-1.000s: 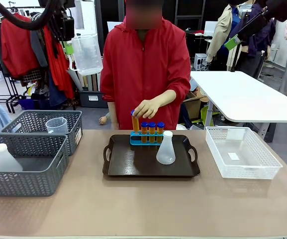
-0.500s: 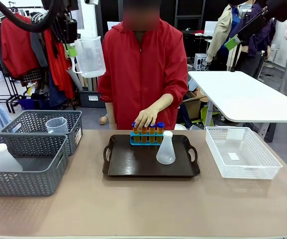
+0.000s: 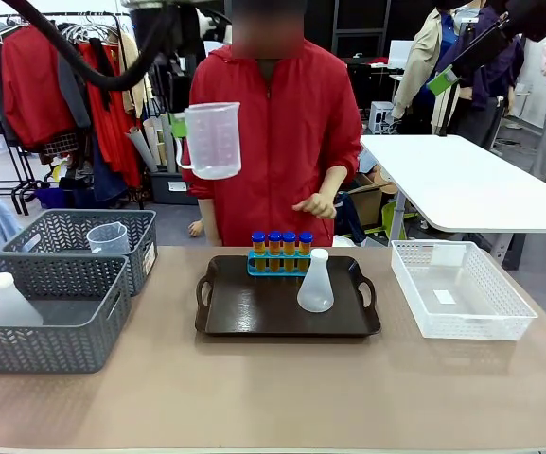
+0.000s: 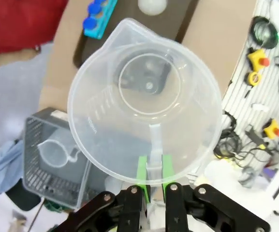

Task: Prepare the laboratory tools.
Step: Pick up one Large Measuring Cup and place it on the Handle tray.

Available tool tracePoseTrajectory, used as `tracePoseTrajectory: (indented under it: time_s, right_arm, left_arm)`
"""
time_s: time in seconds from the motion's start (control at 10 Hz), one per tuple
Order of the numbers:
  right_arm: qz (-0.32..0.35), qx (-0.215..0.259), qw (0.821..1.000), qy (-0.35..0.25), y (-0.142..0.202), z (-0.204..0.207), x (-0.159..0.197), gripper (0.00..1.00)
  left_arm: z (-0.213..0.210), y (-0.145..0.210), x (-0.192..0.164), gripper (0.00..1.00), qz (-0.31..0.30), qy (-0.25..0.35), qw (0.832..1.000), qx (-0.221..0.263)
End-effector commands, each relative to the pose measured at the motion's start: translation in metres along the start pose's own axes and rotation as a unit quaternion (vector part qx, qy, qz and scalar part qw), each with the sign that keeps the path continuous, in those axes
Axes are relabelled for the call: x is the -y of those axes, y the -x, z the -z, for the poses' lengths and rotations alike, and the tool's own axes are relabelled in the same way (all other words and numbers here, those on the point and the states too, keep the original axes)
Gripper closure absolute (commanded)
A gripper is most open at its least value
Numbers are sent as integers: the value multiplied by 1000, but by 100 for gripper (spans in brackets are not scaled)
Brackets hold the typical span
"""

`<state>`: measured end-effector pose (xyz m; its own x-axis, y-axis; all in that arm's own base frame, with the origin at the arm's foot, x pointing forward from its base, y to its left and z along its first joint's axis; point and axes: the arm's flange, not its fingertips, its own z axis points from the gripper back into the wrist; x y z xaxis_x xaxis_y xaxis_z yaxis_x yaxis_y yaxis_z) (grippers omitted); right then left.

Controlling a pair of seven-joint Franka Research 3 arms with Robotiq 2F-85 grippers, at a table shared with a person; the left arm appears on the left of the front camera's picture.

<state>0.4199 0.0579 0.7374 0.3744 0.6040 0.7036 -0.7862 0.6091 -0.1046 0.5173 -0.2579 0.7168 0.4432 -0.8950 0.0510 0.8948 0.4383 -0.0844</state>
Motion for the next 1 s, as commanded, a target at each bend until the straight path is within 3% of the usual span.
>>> tracePoseTrajectory:
  time_s: [0.0,0.6,0.9]
  right_arm:
    - [-2,1,1000,-1,0,-1,-1,0]
    - [-2,1,1000,-1,0,-1,-1,0]
    - [-2,1,1000,-1,0,-1,-1,0]
  left_arm:
    - [38,-7,4,100,47,-30,998,-20]
    - [152,-23,4,100,86,-67,994,-17]
    - [174,-23,5,100,89,-54,995,-8]
